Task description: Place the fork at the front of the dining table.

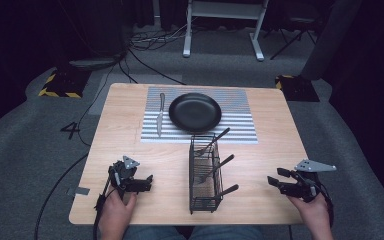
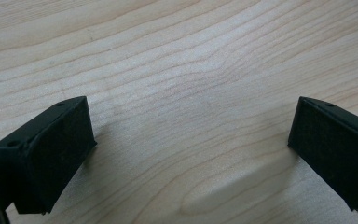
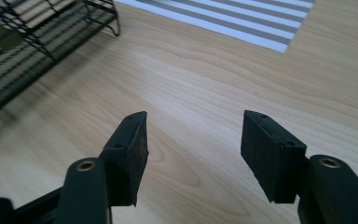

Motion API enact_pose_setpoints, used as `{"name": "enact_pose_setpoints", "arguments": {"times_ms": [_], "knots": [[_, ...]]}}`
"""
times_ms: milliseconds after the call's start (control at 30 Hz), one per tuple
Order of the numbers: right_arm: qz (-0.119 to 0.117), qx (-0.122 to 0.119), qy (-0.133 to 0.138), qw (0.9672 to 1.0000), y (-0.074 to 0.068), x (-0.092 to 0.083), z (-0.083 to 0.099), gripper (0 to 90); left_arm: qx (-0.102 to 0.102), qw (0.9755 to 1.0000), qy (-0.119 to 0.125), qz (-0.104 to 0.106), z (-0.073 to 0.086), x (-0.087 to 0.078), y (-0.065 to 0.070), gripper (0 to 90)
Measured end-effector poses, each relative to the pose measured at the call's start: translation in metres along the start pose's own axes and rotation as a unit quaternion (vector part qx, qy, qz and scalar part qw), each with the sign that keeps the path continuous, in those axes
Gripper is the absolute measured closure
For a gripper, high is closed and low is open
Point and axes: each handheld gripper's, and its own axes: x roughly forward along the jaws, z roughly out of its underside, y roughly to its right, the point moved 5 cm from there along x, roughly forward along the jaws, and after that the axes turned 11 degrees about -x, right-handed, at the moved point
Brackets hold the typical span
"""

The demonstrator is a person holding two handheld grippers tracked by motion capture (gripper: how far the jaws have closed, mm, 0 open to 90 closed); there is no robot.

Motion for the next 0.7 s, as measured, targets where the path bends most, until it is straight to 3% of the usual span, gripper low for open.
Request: {"name": "enact_pose_setpoints", "arguments": {"times_ms": [167,400,600,700], "knots": [[-0.013,-0.027,0.019,0.9993,-0.017,-0.014,-0.016,43.3,0.0,1.0,0.0,0.0,0.0,0.0,0.0,0.2],[-0.031,-0.052,0.023,0.9979,-0.036,-0.027,-0.035,47.2,0.0,1.0,0.0,0.0,0.0,0.0,0.0,0.2],[-0.077,-0.07,0.046,0.9935,-0.06,-0.035,-0.054,44.8,0.0,1.0,0.0,0.0,0.0,0.0,0.0,0.2],[-0.091,-0.091,0.05,0.9905,-0.074,-0.035,-0.062,46.4,0.0,1.0,0.0,0.0,0.0,0.0,0.0,0.2]]}}
